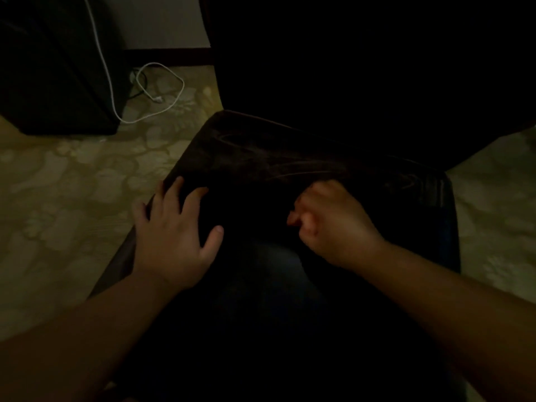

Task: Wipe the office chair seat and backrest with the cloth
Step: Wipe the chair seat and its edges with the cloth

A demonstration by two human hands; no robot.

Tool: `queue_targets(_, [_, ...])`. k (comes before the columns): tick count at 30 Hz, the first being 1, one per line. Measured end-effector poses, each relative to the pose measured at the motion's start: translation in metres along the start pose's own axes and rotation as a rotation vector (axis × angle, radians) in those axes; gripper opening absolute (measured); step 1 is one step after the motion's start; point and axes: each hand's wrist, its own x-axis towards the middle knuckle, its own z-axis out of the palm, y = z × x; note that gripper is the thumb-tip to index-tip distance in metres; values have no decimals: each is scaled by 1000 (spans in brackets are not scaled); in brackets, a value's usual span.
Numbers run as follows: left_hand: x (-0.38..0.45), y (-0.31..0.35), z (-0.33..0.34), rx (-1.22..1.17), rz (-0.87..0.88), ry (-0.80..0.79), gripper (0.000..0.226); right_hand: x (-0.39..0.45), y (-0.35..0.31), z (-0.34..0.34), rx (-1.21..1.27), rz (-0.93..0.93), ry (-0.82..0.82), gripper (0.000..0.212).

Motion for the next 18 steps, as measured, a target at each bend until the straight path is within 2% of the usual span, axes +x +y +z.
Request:
queue_targets(1, [0,1,0,-6,3,2,75,-11,3,-3,24,-68,-34,25])
queue_targets(3, [0,2,0,-13,1,0,75,-14,23,-10,-14,-75,-23,23])
queue_targets(6, [1,3,2,-23,-15,4,75,33,29,-7,-168,125,36,17])
queue_targets(8, [1,3,4,-49,-12,18,74,62,-1,2,-115,217,60,12])
queue_targets(9, [0,3,4,-65,-13,26,74,67,-17,8,-92,201,46,10])
queue_targets(11, [-2,3,3,-96,-22,42,75,55,-34,12,-57,-2,-40,18])
queue_targets(12, [-3,3,3,-108,-23,50,75,45,-32,10,-15,-112,-85,24])
queue_targets(14, [-4,3,3,-124,-19,65,75,31,-12,0,-12,-203,-126,34])
queue_targets(16, [-4,4,3,-140,-9,79,75,38,12,-5,-77,-110,9,39])
queue_targets(18, [-4,4,3,-144,-2,91,73,62,19,-4,-124,74,157,29])
